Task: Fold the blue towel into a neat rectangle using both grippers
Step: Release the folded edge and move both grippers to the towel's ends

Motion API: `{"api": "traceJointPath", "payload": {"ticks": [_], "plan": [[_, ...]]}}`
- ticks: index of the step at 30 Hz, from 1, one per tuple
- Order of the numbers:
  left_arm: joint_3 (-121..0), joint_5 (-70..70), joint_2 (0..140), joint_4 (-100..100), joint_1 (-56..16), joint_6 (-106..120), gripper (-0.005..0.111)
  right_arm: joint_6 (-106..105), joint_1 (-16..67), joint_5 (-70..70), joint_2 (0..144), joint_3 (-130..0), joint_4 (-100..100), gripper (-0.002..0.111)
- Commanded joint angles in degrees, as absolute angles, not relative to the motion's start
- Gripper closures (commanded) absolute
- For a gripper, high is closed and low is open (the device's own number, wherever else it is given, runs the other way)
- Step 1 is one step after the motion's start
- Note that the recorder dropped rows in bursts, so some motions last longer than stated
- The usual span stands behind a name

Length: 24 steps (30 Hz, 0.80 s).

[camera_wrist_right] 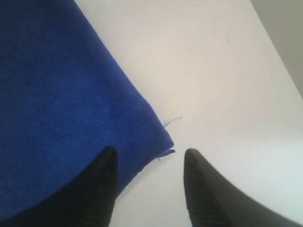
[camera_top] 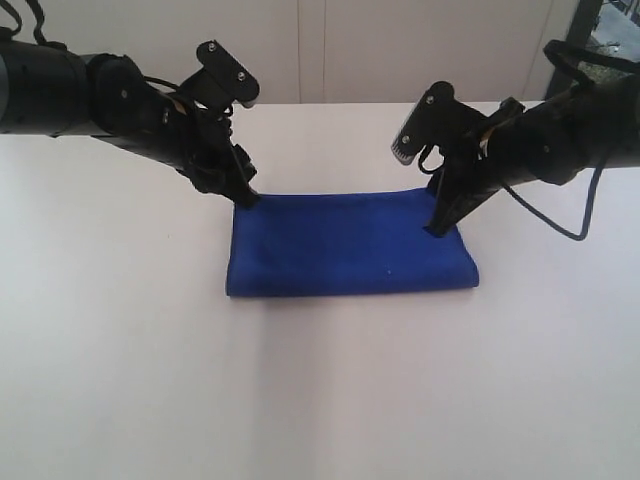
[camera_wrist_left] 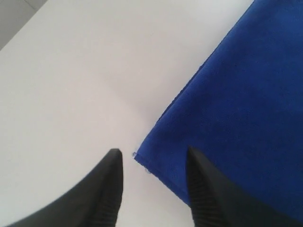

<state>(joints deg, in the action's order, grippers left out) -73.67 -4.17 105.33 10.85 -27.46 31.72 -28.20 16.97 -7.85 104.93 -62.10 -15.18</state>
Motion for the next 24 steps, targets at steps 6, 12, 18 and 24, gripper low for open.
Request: {"api": "traceJointPath", "payload": {"ticks": [6, 12, 18, 24], "plan": [[-73.94, -13.36, 105.67, 11.43, -26.48, 25.33, 0.076, -3.84, 16.46, -12.29, 101.72, -62.25, -15.0, 0.086], [-73.94, -20.05, 105.67, 11.43, -26.25, 18.65, 0.107, 2.29, 16.46, -24.33, 101.45, -62.25, -15.0, 0.108], [-75.41, -26.41, 105.67, 13.35, -23.75, 4.92, 0.107, 8.26, 15.53, -32.93, 101.45, -64.84, -15.0, 0.108], [-78.31, -31.98, 106.19, 17.05, -21.74, 4.67, 0.107, 9.48, 15.39, -35.6, 103.08, -68.29, -11.89, 0.108]]}}
